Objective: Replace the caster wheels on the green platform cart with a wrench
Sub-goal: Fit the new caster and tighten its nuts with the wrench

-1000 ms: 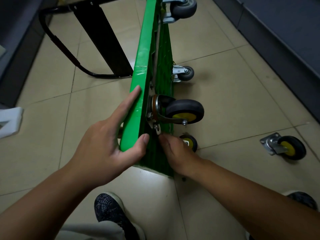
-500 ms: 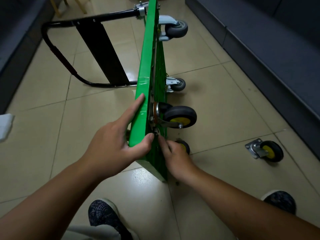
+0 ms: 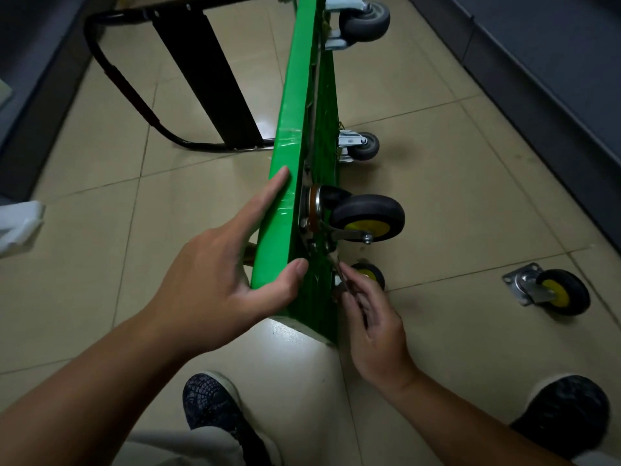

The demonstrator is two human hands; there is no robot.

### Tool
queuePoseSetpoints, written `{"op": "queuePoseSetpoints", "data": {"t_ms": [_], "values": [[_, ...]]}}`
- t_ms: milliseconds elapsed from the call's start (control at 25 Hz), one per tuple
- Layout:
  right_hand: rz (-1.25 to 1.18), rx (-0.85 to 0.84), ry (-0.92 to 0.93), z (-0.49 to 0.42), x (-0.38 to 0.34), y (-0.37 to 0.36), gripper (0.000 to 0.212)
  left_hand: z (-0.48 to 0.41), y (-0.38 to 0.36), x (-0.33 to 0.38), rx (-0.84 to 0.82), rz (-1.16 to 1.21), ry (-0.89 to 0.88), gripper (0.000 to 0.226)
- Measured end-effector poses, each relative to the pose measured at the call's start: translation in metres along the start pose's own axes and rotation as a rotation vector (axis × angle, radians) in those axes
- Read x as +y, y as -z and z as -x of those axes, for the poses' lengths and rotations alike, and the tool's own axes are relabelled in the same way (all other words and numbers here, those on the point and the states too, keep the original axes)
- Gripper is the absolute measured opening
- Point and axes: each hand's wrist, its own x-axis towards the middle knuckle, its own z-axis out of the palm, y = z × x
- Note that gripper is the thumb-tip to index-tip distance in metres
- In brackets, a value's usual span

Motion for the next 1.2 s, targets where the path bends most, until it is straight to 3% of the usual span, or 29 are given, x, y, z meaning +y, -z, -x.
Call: {"op": "queuePoseSetpoints", "data": {"t_ms": [240,560,680,920,1200], "values": [[0.21,-0.194,0.277,-0.029,0.026,0.009,0.036,-0.003,-0.005,-0.005,0.035,0.043,-0.066,0.084],[0.241,-0.179,0.357,-0.054,0.04,0.006,0.037,-0.002,-0.006,-0.006,0.036,0.042,-0.073,0.083],[0.194,-0.179,0.258,-0.036,0.036,-0.002,0.044,-0.002,-0.006,-0.005,0.041,0.029,-0.079,0.083],[-0.223,0.007,-0.094,0.005,-0.012,-0.044,0.036,-0.002,-0.006,-0.002,0.071,0.025,-0.055,0.081],[-0.339,0.05,-0.17,-0.008,-0.024,-0.029,0.034,0.001,-0.006,-0.001,0.072,-0.038,0.006,0.081]]}}
